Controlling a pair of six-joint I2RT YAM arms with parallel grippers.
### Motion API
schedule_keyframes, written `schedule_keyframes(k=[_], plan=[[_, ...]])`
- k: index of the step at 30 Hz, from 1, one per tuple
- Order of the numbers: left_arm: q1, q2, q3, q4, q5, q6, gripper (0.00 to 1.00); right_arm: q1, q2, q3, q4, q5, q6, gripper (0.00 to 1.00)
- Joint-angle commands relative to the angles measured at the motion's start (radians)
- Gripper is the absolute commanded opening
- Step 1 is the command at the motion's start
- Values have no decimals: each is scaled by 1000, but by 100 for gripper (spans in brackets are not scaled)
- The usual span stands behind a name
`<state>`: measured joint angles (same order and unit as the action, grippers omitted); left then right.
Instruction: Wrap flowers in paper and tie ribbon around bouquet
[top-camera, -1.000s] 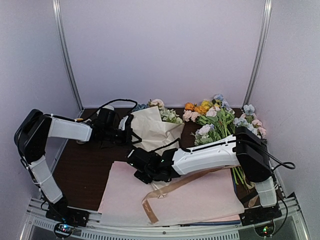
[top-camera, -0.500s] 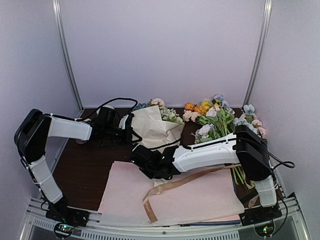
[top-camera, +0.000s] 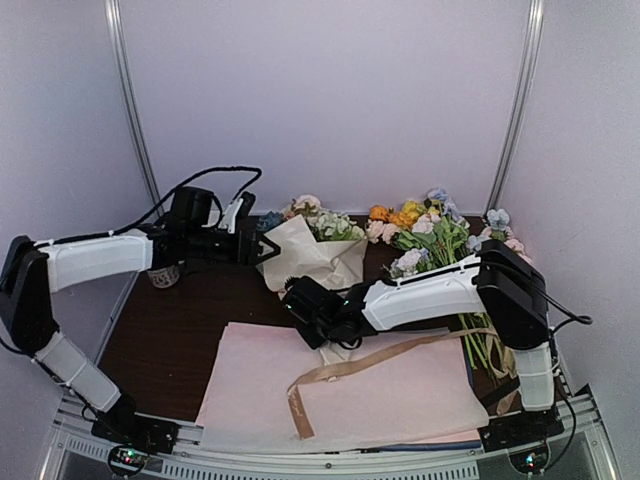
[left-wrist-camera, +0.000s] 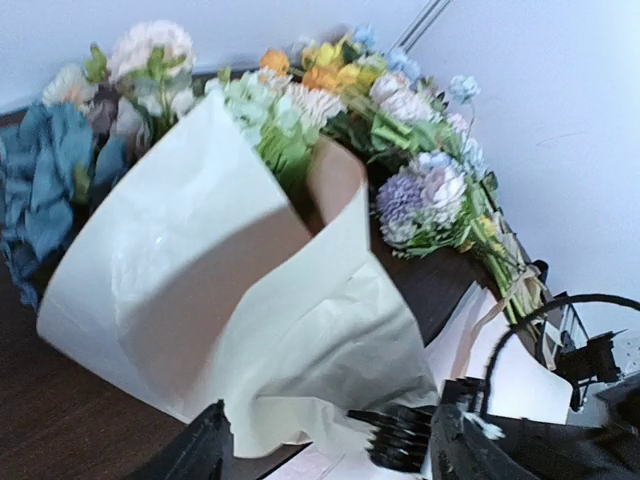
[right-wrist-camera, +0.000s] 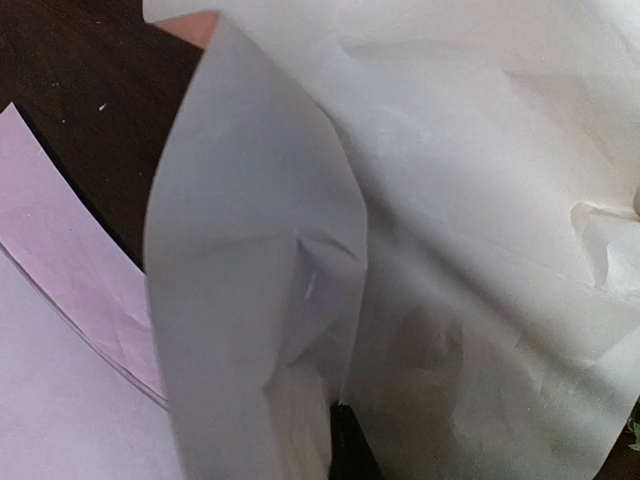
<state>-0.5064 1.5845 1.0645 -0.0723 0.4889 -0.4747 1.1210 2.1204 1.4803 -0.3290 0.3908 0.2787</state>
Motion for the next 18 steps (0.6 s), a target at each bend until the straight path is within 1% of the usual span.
schedule_keyframes(k=[1,3,5,7,9,11,13,16,18], plan=[[-45,-234,-86,-2,-77,134,71,-21,-57,-40,62,-87,55,0],[-97,-324,-140,-36,-98,202,68,-31,-58,-47,73,-108,69,0],[-170,-398,-201,-62,-100,257,61,-38,-61,-55,86,-126,82,0],[-251,-445,-281,-49,-93,282,55,-44,-66,-69,108,-142,97,0],[-325,-465,-361,-10,-81,288,52,-50,-68,-80,126,-158,107,0],[-397,-450,-411,16,-87,310,53,-58,-71,-91,137,-175,117,0],[-455,-386,-425,4,-122,351,57,-66,-80,-109,161,-194,128,0],[-488,-266,-383,-29,-142,409,64,-82,-97,-143,205,-232,152,0],[-489,-200,-365,-10,-152,427,68,-93,-103,-167,231,-261,171,0]])
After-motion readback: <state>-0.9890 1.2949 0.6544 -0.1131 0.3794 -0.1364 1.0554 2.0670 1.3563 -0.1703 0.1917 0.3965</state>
